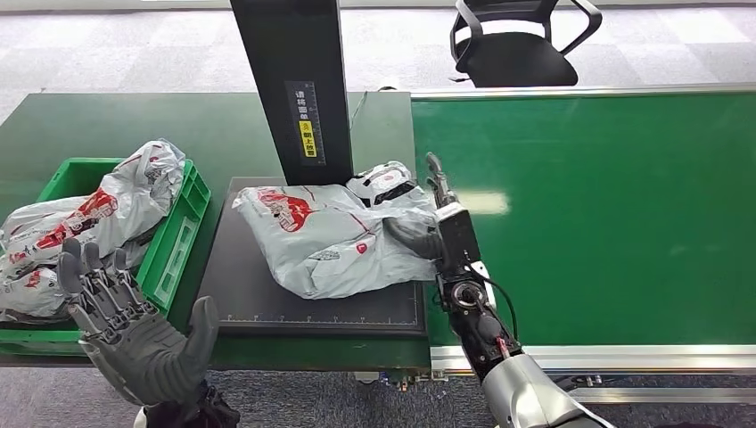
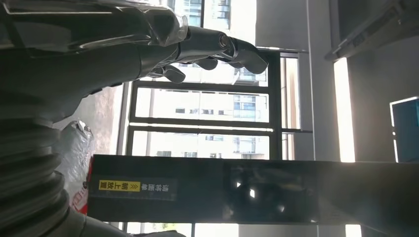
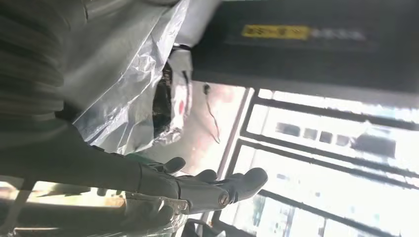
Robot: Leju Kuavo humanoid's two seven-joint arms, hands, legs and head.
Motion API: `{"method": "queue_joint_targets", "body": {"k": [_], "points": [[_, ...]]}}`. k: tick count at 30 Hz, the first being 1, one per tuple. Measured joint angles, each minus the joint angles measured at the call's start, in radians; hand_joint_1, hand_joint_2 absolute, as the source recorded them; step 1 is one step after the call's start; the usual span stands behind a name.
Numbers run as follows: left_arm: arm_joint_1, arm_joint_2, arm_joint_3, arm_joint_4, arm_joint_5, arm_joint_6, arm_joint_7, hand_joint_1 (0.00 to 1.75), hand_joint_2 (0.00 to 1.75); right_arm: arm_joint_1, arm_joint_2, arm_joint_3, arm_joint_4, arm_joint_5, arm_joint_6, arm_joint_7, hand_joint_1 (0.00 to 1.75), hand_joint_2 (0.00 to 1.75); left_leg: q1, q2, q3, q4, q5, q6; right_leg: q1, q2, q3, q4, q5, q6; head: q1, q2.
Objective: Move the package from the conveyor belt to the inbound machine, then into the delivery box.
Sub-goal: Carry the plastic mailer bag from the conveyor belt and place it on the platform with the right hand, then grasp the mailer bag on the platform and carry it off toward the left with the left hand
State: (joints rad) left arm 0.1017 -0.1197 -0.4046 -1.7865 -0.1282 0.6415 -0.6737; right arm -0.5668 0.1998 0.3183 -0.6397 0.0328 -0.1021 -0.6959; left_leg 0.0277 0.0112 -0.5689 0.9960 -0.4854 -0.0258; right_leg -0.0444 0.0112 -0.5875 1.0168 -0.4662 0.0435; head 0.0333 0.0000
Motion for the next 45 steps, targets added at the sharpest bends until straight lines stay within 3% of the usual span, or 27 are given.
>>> {"method": "queue_joint_targets", "body": {"k": [5,13,22,32,36,40,45], "points": [[-0.032,0.021,-0.050,0.109,-0.127,-0.008,0.000,0.00,1.75,0.149,0.008,-0.042,-0.221,-0.183,0.171,-0.003,0.00,1.75,0.000,0.001,0.000,0.000,0.000,0.000,0.000,0.000,-0.001,0.000,0.000,0.000,0.000,0.000],[-0.055,0.013,-0.015,0.297,-0.281,-0.052,0.000,0.00,1.75,0.240,0.008,-0.128,-0.330,-0.489,0.456,0.009,0.00,1.75,0.000,0.001,0.000,0.000,0.000,0.000,0.000,0.000,0.000,0.000,0.000,0.000,0.000,0.000],[-0.059,-0.005,0.020,0.358,-0.317,-0.069,0.000,0.00,1.75,0.271,0.008,-0.162,-0.362,-0.514,0.485,0.018,0.00,1.75,0.000,0.001,0.000,0.000,0.000,0.000,0.000,0.000,0.000,0.000,0.000,0.000,0.000,0.000],[-0.102,-0.047,0.083,0.494,-0.544,-0.163,0.034,0.00,1.75,0.294,0.019,-0.174,-0.389,-0.529,0.510,0.042,0.00,1.75,0.000,0.001,0.000,0.000,0.000,0.000,0.000,0.001,0.000,0.000,0.000,0.000,0.000,0.000],[-0.142,-0.051,0.076,0.571,-0.695,-0.183,0.146,0.00,1.75,0.294,0.021,-0.175,-0.386,-0.526,0.511,0.040,0.00,1.75,0.000,0.001,0.000,0.000,0.000,0.000,0.000,0.000,0.000,0.000,0.000,0.000,0.000,0.000],[-0.222,-0.057,0.039,0.723,-0.889,-0.127,0.293,0.00,1.75,0.297,0.021,-0.179,-0.385,-0.521,0.511,0.039,0.00,1.75,0.000,0.001,0.000,0.000,0.000,0.000,0.000,0.000,-0.001,0.000,0.000,0.000,0.000,0.000],[-0.382,-0.072,0.018,0.960,-0.946,-0.092,0.347,0.00,1.75,0.313,0.021,-0.191,-0.385,-0.519,0.511,0.040,0.00,1.75,-0.001,0.001,0.000,0.000,0.000,0.000,0.000,0.000,0.000,0.000,0.000,0.000,0.000,0.000]]}}
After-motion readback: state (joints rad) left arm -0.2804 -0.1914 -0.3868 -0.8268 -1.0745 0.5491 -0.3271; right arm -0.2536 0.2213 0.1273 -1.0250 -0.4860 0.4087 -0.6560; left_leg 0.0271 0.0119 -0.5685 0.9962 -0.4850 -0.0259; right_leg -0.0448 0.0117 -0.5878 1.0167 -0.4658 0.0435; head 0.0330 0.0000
